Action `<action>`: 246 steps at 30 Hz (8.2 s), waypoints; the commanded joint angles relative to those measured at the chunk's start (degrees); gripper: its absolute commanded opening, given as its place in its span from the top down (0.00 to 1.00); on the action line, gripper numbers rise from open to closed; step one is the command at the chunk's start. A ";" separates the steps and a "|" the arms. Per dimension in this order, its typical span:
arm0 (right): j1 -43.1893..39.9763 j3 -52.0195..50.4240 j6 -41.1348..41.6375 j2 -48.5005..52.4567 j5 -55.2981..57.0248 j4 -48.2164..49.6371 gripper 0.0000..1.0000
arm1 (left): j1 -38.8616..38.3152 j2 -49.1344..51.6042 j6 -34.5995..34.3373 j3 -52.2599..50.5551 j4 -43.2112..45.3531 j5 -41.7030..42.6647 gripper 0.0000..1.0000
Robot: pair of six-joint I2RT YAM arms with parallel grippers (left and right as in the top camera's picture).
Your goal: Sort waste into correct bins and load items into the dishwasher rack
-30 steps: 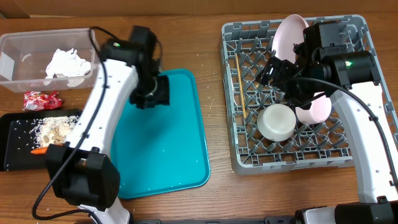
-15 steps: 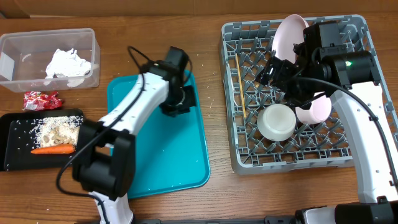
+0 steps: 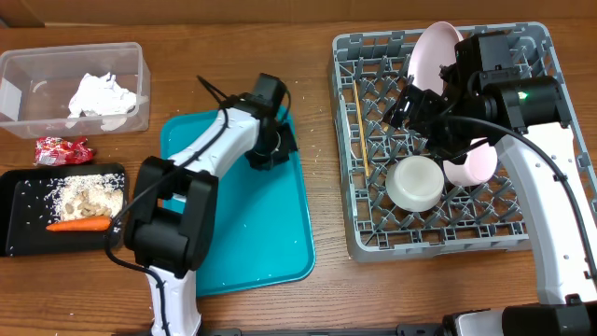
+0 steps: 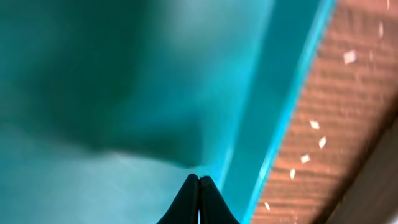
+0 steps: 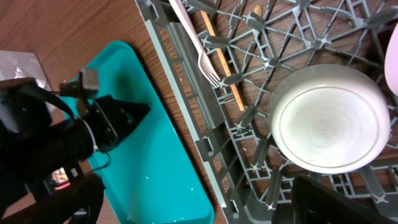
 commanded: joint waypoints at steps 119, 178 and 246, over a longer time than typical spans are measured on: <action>0.17 1.03 0.04 -0.48 -0.24 0.20 0.00 | 50.21 -6.08 20.72 34.34 -38.03 -11.30 0.02; 0.17 1.03 0.04 -0.48 -0.24 0.20 0.00 | 51.25 -6.08 51.74 -7.32 19.23 -17.18 0.16; 0.17 1.03 0.04 -0.48 -0.24 0.20 0.00 | 51.25 -1.79 50.21 -7.34 26.10 -15.30 0.67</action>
